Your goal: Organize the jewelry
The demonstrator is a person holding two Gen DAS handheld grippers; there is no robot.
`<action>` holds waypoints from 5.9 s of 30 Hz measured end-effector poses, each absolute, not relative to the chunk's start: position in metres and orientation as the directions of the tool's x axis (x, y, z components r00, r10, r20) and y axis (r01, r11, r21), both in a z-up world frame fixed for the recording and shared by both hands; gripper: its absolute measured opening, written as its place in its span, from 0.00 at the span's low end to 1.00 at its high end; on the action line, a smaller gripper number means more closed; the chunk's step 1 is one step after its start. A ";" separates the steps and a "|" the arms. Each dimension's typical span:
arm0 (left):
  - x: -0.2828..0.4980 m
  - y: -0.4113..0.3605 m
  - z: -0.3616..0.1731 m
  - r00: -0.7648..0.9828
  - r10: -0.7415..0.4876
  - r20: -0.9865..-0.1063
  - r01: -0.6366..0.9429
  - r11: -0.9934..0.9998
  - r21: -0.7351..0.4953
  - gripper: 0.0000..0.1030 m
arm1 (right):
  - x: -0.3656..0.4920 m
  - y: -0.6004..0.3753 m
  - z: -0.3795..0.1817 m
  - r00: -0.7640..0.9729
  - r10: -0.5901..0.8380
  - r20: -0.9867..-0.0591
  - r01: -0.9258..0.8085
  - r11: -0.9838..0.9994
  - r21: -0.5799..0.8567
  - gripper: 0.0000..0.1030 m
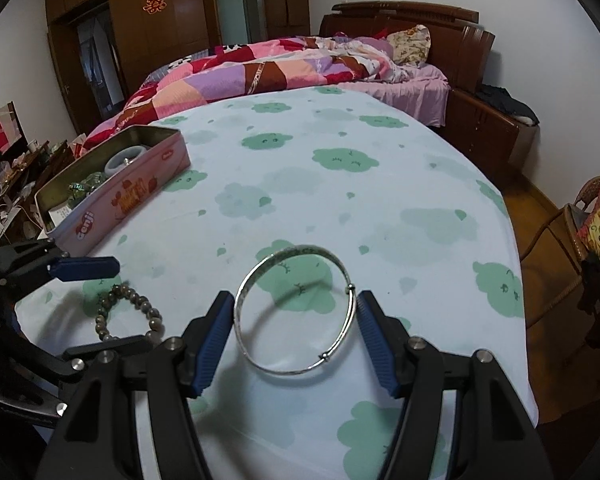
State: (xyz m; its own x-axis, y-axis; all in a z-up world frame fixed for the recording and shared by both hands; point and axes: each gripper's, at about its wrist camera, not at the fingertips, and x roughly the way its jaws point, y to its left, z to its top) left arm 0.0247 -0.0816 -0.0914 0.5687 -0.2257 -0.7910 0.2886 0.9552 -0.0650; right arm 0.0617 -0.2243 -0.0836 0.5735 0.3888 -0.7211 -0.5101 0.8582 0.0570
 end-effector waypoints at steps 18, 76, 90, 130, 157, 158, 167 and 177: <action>0.022 -0.072 -0.090 0.556 -0.319 -0.767 0.329 0.932 -0.149 0.15 | 0.050 -0.211 -0.089 0.568 0.413 -0.712 -0.544 0.838 0.052 0.63; 0.032 0.109 -0.011 0.804 -0.018 -0.594 -0.086 0.985 -0.147 0.15 | 0.055 -0.061 -0.005 0.545 0.625 -0.559 -0.769 0.639 -0.034 0.63; 0.035 0.119 -0.026 0.780 -0.009 -0.626 -0.112 0.982 -0.153 0.15 | 0.055 -0.025 -0.013 0.501 0.656 -0.565 -0.804 0.593 -0.025 0.63; 0.042 0.131 -0.049 0.738 0.004 -0.674 -0.164 0.971 -0.173 0.53 | 0.063 -0.009 -0.053 0.431 0.623 -0.653 -0.816 0.577 0.011 0.77; 0.013 0.129 -0.004 0.790 0.079 -0.608 -0.201 0.970 -0.135 0.62 | 0.049 -0.045 -0.027 0.532 0.596 -0.602 -0.741 0.671 0.009 0.86; 0.011 0.128 -0.002 0.793 0.080 -0.604 -0.201 0.970 -0.134 0.62 | 0.047 -0.047 -0.026 0.536 0.595 -0.599 -0.740 0.672 0.006 0.86; 0.000 0.124 0.011 0.808 0.098 -0.580 -0.203 0.972 -0.118 0.62 | 0.043 -0.066 -0.013 0.585 0.592 -0.555 -0.711 0.703 0.001 0.89; -0.005 0.126 0.018 0.817 0.105 -0.568 -0.207 0.971 -0.119 0.63 | 0.043 -0.070 -0.008 0.606 0.582 -0.543 -0.695 0.719 -0.005 0.89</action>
